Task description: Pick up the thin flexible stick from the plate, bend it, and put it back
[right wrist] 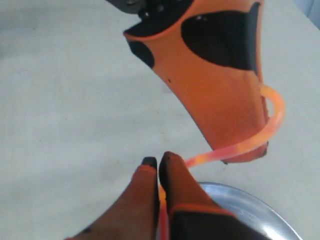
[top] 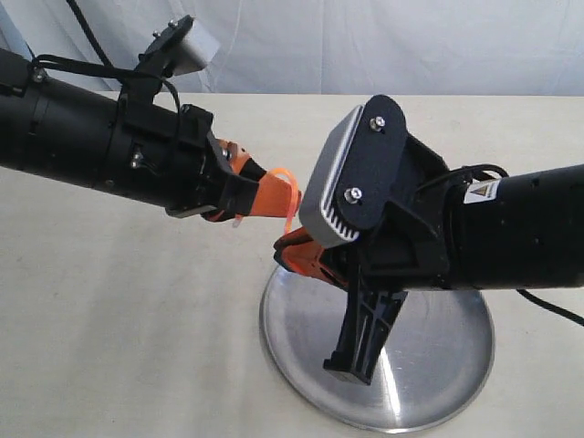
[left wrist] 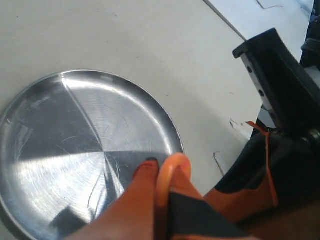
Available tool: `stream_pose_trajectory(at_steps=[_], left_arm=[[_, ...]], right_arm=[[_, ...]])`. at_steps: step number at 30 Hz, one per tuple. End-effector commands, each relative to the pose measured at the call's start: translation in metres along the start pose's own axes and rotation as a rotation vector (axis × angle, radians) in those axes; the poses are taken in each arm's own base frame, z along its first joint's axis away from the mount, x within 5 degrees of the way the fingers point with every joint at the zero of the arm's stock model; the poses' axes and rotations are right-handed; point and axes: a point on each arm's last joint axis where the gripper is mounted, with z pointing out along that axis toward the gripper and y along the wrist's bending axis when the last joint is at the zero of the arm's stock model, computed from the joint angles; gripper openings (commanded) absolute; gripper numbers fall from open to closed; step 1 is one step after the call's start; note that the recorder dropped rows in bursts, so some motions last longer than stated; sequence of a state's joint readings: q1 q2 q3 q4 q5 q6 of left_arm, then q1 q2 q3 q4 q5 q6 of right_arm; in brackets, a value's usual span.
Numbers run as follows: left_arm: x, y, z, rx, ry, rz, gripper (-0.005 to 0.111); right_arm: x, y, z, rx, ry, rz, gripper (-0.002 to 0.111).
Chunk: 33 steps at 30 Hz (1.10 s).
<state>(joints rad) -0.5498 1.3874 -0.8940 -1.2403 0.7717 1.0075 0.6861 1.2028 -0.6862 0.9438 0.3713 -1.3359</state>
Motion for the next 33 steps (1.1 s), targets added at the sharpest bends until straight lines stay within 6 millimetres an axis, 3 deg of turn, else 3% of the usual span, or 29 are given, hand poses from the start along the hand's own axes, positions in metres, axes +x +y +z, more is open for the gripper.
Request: stream_pose_trajectory(at_steps=[1,33], left_arm=[[-0.011,-0.011,-0.003,0.063,-0.078,-0.068,0.000],[-0.015,-0.007,0.002,0.075,-0.129,-0.150,0.000]], right_arm=[[0.006,0.010,0.004,-0.084,0.039,-0.022,-0.001],[0.009,-0.001,0.004,0.024,0.073,-0.337,-0.001]])
